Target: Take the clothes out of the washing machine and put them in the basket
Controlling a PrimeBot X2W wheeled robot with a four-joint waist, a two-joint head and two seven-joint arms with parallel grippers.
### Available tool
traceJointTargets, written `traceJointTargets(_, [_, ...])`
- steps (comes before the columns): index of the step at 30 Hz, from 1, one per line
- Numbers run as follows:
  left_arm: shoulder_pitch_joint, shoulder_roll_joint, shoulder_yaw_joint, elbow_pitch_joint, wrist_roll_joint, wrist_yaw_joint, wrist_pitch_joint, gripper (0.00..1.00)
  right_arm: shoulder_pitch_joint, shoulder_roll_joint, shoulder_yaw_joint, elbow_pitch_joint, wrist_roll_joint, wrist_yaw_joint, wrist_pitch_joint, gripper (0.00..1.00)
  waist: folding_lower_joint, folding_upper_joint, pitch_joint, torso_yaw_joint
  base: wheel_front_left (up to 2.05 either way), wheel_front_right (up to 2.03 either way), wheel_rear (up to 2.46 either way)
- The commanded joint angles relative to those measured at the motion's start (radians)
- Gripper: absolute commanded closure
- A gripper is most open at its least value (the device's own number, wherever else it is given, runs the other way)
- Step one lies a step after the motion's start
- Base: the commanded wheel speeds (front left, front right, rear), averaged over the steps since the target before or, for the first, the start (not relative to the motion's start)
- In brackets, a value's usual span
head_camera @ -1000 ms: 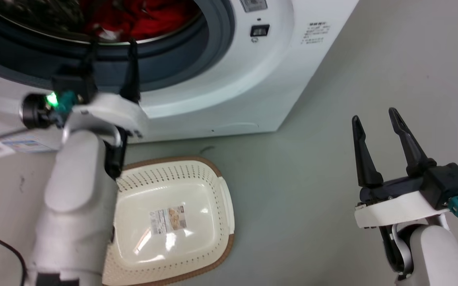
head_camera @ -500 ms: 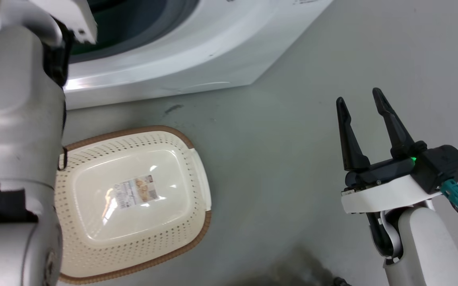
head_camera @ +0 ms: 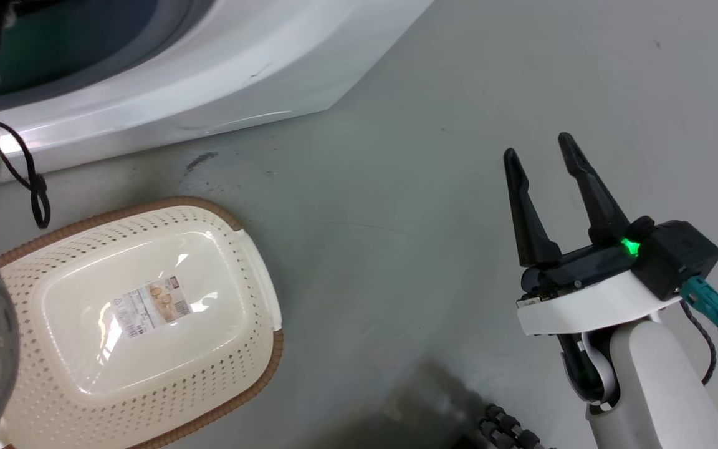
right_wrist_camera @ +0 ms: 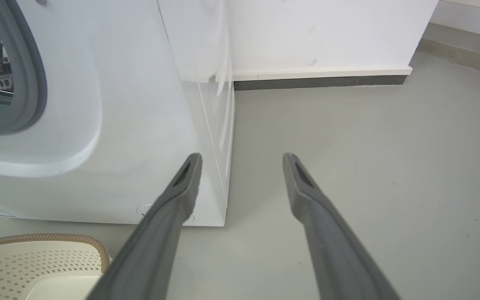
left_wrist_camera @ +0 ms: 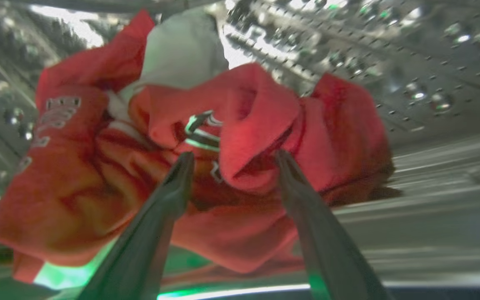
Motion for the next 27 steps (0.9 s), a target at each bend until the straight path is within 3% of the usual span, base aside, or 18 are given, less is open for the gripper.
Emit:
traceJointTargets(1, [-0.023,0.010,0.001,0.015,-0.006,-0.004,0.033,0.00,-0.005,0.002,0.006,-0.002,0.009,0.000,-0.002,0.00,-0.0001,-0.0001,0.007,-0.015,0.00,0.00,0.00])
traceJointTargets(9, [-0.072,0.034,0.017,0.088,-0.043,0.015,0.298,0.00,-0.007,0.002,0.028,-0.001,0.034,0.000,-0.002,0.00,-0.0001,-0.0001,0.020,-0.047,0.00,0.00,0.00])
traceJointTargets(10, [-0.073,0.034,0.020,0.091,-0.050,0.017,0.322,0.22,-0.007,0.002,0.029,0.000,0.035,0.000,-0.002,0.00,-0.0001,-0.0001,0.021,-0.048,0.00,0.00,0.00])
traceJointTargets(11, [-0.076,0.034,0.022,0.094,-0.054,0.019,0.345,0.55,-0.007,0.002,0.030,0.000,0.035,0.000,-0.002,0.00,-0.0001,-0.0001,0.022,-0.049,0.00,0.00,0.00])
traceJointTargets(12, [-0.079,0.035,0.023,0.096,-0.056,0.024,0.356,0.72,-0.009,0.002,0.031,0.001,0.037,0.000,-0.002,0.00,-0.0001,-0.0001,0.023,-0.050,0.00,0.00,0.00])
traceJointTargets(13, [-0.080,0.037,0.021,0.094,-0.057,0.025,0.359,1.00,-0.010,0.002,0.031,0.002,0.040,0.000,-0.002,0.00,-0.0001,-0.0001,0.023,-0.050,0.00,0.00,0.00])
traceJointTargets(19, [-0.064,0.034,0.015,0.044,-0.062,0.033,0.276,1.00,-0.016,0.002,0.027,0.012,0.038,0.000,-0.002,0.00,-0.0001,-0.0001,0.006,-0.040,0.00,0.00,0.00])
traceJointTargets(27, [0.058,0.011,0.007,-0.039,-0.056,0.062,-0.042,1.00,-0.009,0.002,0.004,0.032,0.028,0.000,-0.002,0.00,-0.0001,-0.0001,-0.068,-0.001,0.00,0.00,0.00])
